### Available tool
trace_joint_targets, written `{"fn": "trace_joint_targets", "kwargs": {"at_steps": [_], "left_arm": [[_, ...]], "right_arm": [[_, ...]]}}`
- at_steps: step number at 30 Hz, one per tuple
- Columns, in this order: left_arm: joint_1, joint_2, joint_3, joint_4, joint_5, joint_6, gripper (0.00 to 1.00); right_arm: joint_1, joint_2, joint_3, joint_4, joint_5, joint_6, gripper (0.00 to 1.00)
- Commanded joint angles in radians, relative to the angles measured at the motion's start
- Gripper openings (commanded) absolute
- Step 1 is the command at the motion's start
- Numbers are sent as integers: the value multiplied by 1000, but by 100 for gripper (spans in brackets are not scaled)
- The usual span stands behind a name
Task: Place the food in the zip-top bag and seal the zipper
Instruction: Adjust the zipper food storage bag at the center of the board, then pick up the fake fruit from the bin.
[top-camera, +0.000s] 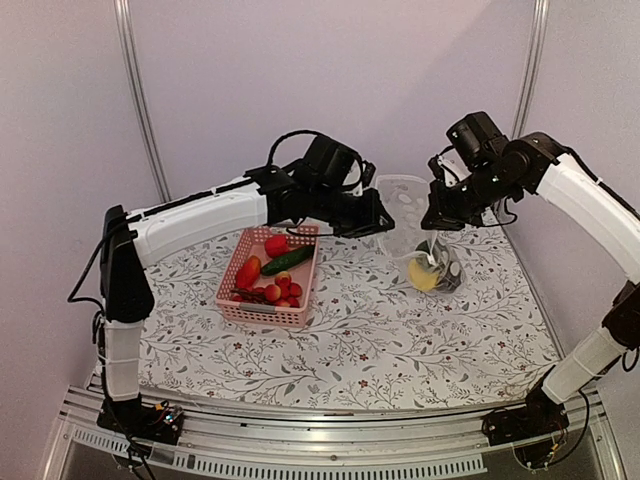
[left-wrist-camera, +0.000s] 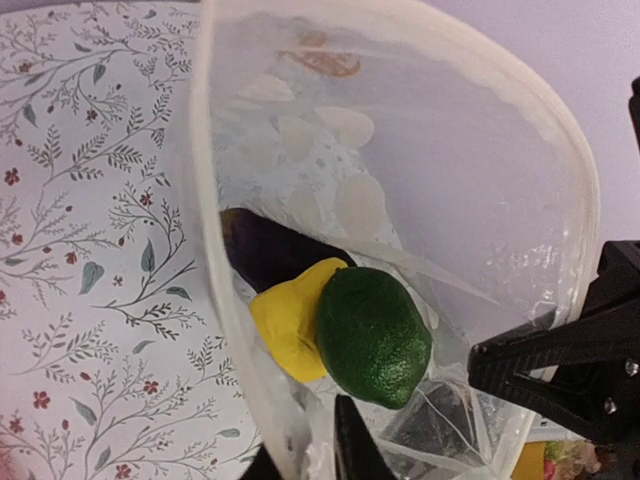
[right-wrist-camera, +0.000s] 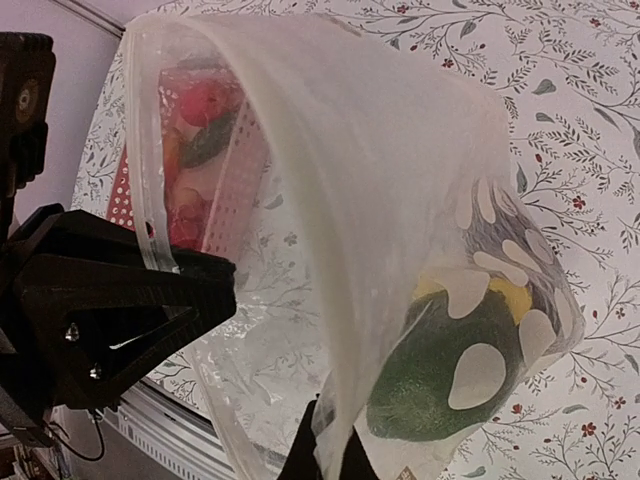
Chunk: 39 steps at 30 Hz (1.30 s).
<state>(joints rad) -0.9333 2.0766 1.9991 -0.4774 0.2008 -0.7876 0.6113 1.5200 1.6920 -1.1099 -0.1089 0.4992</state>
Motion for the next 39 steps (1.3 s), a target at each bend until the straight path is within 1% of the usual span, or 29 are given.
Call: {"fn": "trace_joint_targets", "kwargs": {"at_steps": [1, 2, 4, 6, 9, 13, 17, 20, 24, 25, 27, 32, 35, 39], "left_arm": [[20, 6, -2, -58, 16, 20, 28], [24, -2, -16, -50, 21, 35, 36], [32, -18, -43, -58, 28, 80, 46], [36, -40, -68, -78, 41, 115, 52], [39, -97, -131, -116, 21, 170, 60], [40, -209, -234, -147, 15, 242, 63], [42, -313, -304, -178, 0, 326, 64], [57, -371, -324, -242, -82, 353, 67], [132, -404, -359, -345, -156, 336, 68], [160, -407, -369, -369, -184, 325, 68], [216, -410, -399, -399, -197, 312, 68], [337, -379, -451, -378, -192, 309, 69], [382, -328, -441, -341, -193, 323, 72], [425, -211, -381, -333, -187, 332, 72]], "right_arm": [[-1, 39, -30, -11, 60, -40, 0], [-2, 49, -46, -11, 66, -48, 0], [-2, 81, -68, 0, 70, -72, 0], [-2, 90, -84, 32, 77, -88, 0], [-2, 102, -60, 49, 75, -100, 0], [-2, 132, -35, 62, 40, -135, 0], [-2, 159, -6, 60, 27, -155, 0], [-2, 187, 53, 42, 33, -175, 0], [-3, 224, 113, 24, 31, -195, 0], [-2, 230, 116, 23, 23, -197, 0], [-2, 241, 113, 27, 7, -199, 0], [-2, 245, 104, 34, -5, -206, 0], [-2, 246, 99, 39, -10, -212, 0], [-4, 250, 93, 40, -12, -213, 0]]}}
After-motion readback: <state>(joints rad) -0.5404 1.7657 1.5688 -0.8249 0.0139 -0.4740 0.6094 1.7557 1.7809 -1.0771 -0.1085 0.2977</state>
